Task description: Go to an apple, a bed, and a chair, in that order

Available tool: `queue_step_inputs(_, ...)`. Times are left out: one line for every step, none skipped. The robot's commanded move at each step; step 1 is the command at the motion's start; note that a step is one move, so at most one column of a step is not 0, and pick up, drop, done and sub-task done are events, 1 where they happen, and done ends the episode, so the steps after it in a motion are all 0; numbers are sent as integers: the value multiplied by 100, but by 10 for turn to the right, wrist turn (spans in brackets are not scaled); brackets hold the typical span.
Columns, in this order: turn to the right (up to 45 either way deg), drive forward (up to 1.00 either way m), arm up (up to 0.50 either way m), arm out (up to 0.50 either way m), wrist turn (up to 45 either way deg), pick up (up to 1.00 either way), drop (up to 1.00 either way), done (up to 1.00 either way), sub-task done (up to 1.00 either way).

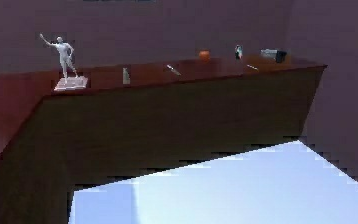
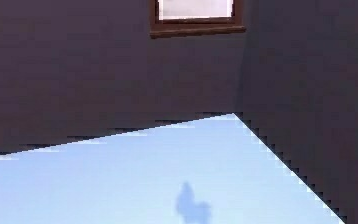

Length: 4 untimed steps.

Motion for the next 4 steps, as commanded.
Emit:
queue_step_inputs(0,95,0,0,0,0,0,0,0)
queue_step_inputs(120,0,0,0,0,0,0,0,0)
queue_step_inputs(0,0,0,0,0,0,0,0,100)
queue_step_inputs(450,0,0,0,0,0,0,0,0)
